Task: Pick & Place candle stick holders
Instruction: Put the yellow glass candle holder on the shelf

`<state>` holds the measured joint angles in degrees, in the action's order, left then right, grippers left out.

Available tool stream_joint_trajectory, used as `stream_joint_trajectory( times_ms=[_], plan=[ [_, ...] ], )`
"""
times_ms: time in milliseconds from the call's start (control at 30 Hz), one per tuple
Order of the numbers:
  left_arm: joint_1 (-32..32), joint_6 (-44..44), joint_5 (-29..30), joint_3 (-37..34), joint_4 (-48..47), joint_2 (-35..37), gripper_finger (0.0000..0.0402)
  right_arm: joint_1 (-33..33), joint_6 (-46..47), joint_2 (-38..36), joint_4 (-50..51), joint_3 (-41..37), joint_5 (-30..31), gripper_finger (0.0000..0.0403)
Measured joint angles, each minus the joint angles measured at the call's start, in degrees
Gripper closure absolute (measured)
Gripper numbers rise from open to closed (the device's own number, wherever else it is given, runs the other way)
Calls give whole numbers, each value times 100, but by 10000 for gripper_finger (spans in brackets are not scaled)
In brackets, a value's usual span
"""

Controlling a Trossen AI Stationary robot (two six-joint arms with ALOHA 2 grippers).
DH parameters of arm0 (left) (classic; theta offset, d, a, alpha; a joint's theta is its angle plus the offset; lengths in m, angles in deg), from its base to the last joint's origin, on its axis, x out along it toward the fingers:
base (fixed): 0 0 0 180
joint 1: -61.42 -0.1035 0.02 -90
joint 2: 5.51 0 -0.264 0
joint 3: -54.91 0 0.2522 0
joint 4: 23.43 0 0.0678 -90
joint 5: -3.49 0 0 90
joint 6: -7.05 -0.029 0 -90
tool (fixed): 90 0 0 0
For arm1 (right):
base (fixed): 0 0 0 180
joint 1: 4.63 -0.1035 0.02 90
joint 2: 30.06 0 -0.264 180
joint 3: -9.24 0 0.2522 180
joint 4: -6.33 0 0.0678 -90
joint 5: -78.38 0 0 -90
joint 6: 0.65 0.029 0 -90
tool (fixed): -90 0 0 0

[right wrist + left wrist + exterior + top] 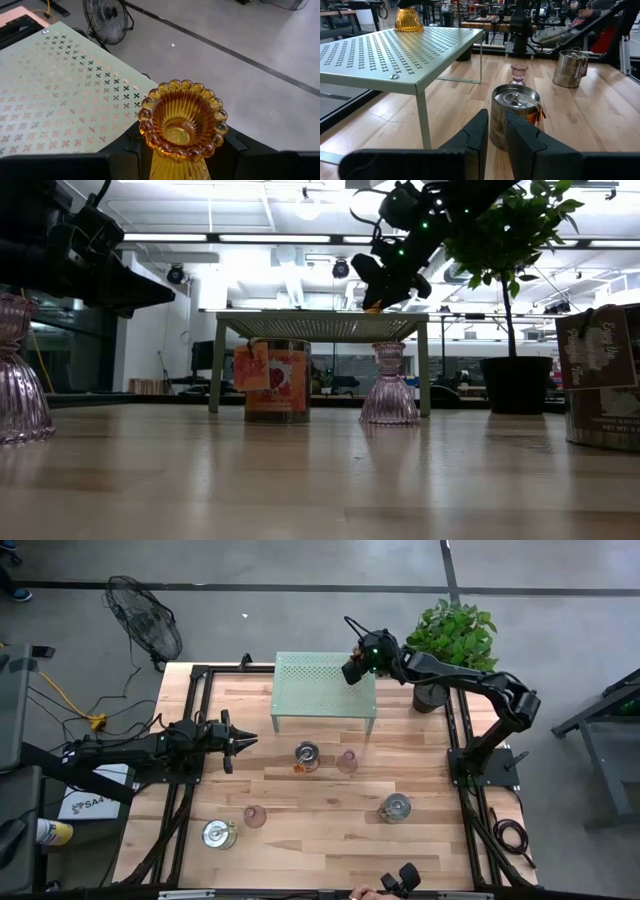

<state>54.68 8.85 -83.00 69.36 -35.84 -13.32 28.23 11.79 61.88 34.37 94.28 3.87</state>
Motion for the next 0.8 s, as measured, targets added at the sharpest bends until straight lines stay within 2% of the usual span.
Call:
stream_joint_trajectory(
  times_ms=[267, 800],
  plan=[
    [1, 0, -2, 0, 0, 1, 344, 13, -95, 0, 25, 0, -168, 265],
    [1, 0, -2, 0, 0, 1, 344, 13, -103, -46, 209, -7, -236, 205]
  ],
)
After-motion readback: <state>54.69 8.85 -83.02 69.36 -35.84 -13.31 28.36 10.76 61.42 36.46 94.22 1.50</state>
